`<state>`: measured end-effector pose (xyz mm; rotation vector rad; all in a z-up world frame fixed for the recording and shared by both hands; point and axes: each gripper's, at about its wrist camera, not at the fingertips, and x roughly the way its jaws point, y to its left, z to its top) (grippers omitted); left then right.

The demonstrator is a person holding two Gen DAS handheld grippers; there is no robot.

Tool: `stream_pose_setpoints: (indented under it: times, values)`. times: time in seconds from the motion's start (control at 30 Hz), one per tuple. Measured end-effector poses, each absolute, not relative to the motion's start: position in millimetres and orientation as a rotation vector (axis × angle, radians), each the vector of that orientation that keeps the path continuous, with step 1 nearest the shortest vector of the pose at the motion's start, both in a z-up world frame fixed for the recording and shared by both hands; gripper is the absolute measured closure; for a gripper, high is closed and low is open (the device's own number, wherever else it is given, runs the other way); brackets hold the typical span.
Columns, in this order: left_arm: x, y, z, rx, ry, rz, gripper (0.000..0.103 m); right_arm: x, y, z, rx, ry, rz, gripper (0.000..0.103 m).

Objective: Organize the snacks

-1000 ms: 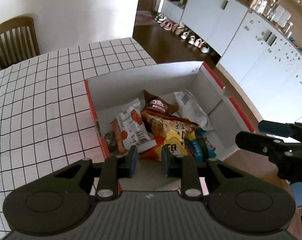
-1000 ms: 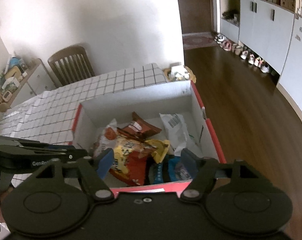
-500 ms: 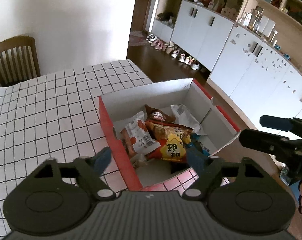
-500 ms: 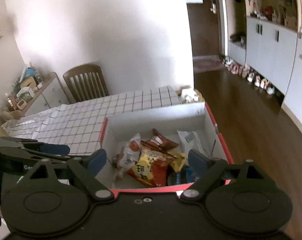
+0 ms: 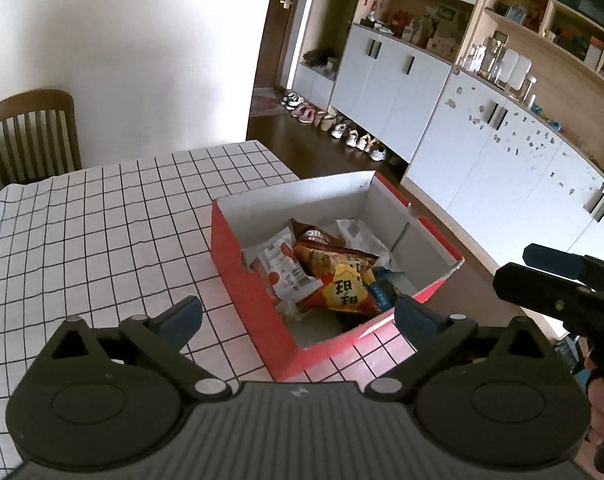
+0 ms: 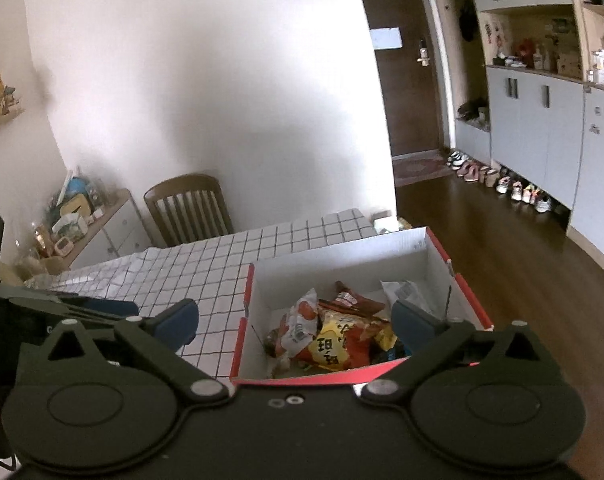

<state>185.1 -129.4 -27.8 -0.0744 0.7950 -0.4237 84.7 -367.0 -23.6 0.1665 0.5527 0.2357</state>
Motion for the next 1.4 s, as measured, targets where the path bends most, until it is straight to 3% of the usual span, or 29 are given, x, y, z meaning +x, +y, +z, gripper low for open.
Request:
stream_pose_setpoints:
  times: [1.4]
  values:
    - [141, -144, -15, -0.030, 0.742, -0.418, 0.000, 44, -386, -31, 0.206, 0.514, 0.144, 0.000]
